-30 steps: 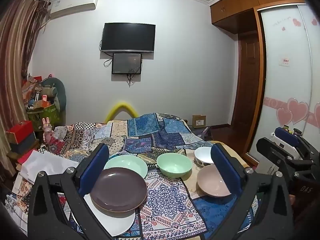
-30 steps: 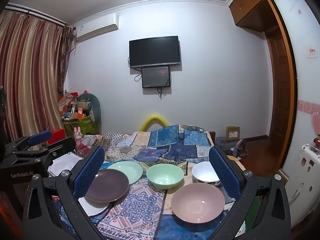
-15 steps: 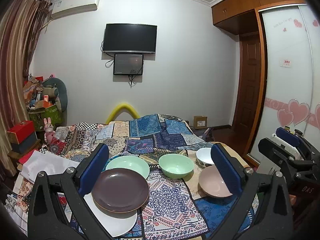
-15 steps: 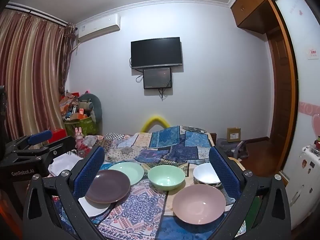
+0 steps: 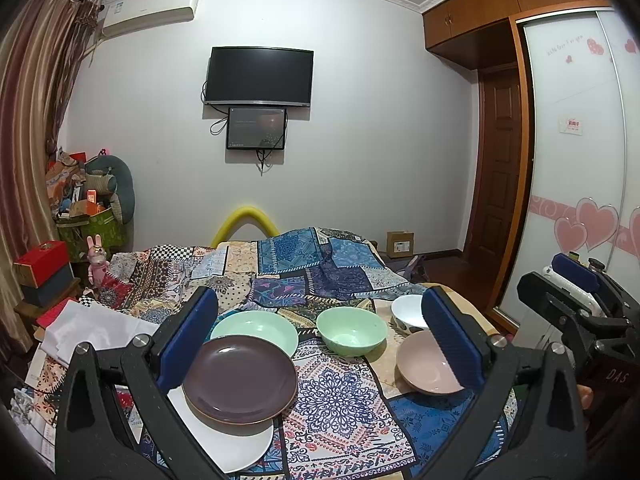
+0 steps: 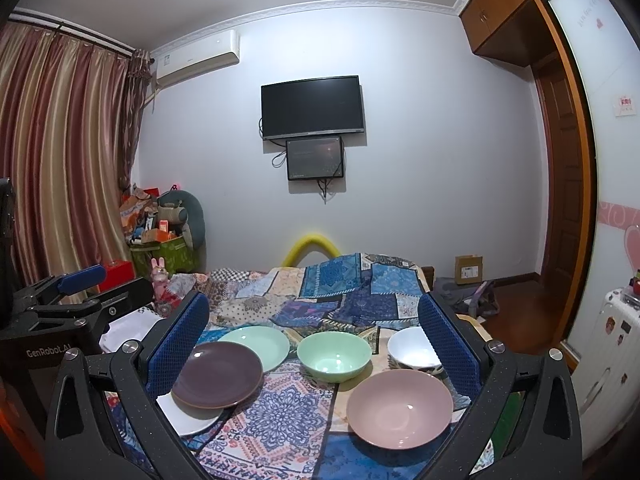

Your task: Organize plates and bowls

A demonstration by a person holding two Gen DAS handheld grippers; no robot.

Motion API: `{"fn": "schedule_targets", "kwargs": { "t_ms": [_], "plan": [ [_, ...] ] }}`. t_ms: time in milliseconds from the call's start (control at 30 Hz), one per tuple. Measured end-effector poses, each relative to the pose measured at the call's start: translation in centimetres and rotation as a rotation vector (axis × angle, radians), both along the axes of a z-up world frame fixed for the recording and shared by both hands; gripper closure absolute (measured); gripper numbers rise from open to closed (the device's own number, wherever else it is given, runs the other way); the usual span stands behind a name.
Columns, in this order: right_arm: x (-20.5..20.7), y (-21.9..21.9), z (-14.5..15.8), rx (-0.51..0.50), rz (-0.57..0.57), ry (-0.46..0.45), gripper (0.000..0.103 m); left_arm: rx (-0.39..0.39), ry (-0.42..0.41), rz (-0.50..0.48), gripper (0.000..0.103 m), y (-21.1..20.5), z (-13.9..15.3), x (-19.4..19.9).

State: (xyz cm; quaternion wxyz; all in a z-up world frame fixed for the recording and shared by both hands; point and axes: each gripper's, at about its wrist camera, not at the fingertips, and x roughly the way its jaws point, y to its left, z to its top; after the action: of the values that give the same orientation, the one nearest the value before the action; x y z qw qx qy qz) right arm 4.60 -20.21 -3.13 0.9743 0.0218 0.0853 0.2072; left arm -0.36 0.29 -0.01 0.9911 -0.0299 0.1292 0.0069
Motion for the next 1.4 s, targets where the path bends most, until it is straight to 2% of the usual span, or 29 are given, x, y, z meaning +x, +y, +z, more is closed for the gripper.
{"fn": "schedule_targets", "kwargs": {
  "t_ms": [1400],
  "plan": [
    [-0.24, 0.00, -0.09, 0.008, 0.006, -0.002, 0.000, -0.005, 0.004, 0.000, 0.000, 0.20, -0.25, -0.06]
  ]
}}
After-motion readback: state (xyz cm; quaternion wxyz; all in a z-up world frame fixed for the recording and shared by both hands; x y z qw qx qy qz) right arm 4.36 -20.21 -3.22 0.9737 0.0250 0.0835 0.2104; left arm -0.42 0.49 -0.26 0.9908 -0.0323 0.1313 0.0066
